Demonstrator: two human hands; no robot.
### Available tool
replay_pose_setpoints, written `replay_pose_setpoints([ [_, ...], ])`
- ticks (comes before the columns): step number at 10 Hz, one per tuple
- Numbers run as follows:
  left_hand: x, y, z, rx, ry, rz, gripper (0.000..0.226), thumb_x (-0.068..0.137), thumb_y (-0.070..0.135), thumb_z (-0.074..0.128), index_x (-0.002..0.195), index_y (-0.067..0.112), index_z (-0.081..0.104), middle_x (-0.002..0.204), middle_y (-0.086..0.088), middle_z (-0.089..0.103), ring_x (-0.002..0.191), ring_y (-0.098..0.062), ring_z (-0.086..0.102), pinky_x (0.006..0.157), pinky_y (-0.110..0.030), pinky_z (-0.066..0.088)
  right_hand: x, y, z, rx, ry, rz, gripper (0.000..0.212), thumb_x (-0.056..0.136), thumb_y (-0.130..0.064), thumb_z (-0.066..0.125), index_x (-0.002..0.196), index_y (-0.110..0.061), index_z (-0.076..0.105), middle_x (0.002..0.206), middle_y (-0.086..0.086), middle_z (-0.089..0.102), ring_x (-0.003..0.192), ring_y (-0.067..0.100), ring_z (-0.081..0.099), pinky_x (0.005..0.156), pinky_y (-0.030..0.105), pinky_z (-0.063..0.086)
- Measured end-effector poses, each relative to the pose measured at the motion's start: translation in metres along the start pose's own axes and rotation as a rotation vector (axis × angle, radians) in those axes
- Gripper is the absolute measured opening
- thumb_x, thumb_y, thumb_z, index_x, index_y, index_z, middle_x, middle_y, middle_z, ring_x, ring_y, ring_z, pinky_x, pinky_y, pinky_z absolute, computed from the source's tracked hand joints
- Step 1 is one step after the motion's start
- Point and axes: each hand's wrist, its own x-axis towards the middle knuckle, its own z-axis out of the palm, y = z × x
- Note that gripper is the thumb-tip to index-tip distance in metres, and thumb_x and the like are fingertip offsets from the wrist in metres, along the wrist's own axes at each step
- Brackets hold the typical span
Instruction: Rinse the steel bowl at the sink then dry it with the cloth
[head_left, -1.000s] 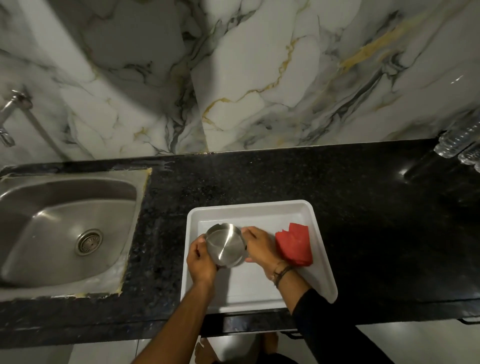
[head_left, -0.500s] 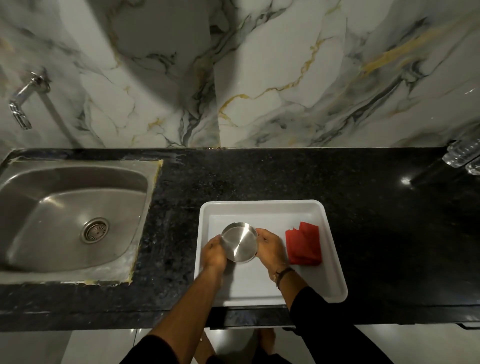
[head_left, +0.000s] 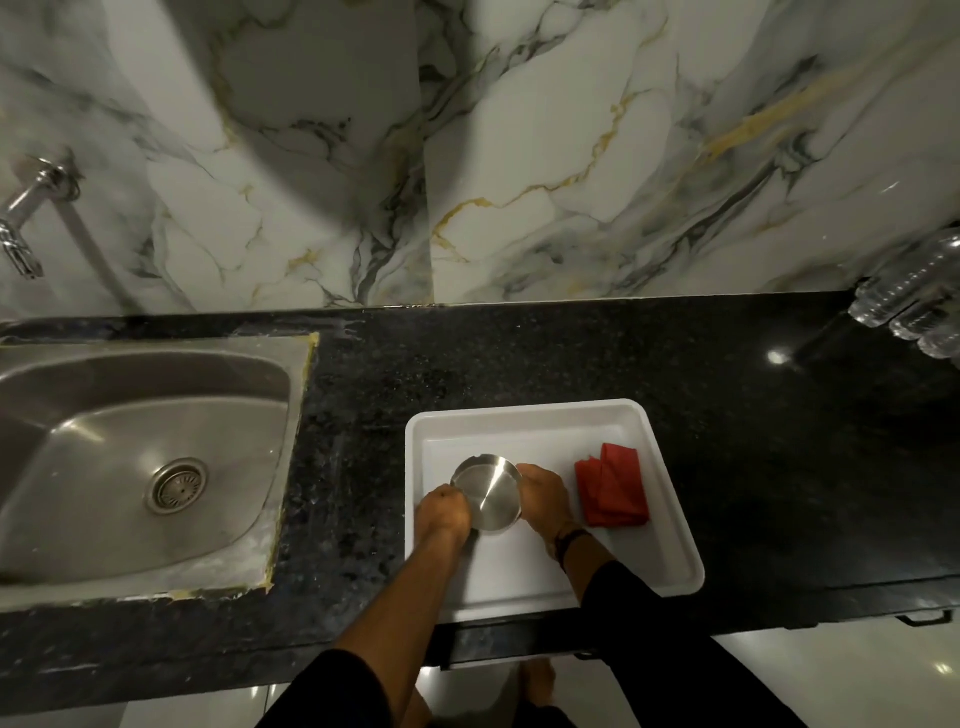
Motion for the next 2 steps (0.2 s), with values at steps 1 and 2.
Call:
replay_pose_setpoints([
  [1,-0.001,0.005,-0.003,0.183,-0.030,0.043,0.045,0.105,0.022,0.045,0.138,0.000,0.067,0.138,-0.022,0.070,0.121,-0.041,0.070,0.102,-0.044,0.060,-0.006,-0.004,0.002,-0.064,0.001,-0.008,0.030,0.107,-0.014,0.054,0.087,-0.001,0.071,0.101,0.023,0.074,0.091,0.026,0.058,0.089,0.044,0.054],
  [2,-0.007,0.011,-0.010,0.211,-0.030,0.053,0.051,0.105,0.027,0.050,0.148,0.001,0.058,0.149,-0.022,0.063,0.130,-0.041,0.066,0.108,-0.044,0.057,-0.018,-0.012,0.006,-0.056,0.045,-0.012,0.019,0.106,-0.012,0.056,0.104,-0.005,0.074,0.117,0.019,0.073,0.109,0.030,0.063,0.109,0.046,0.052],
])
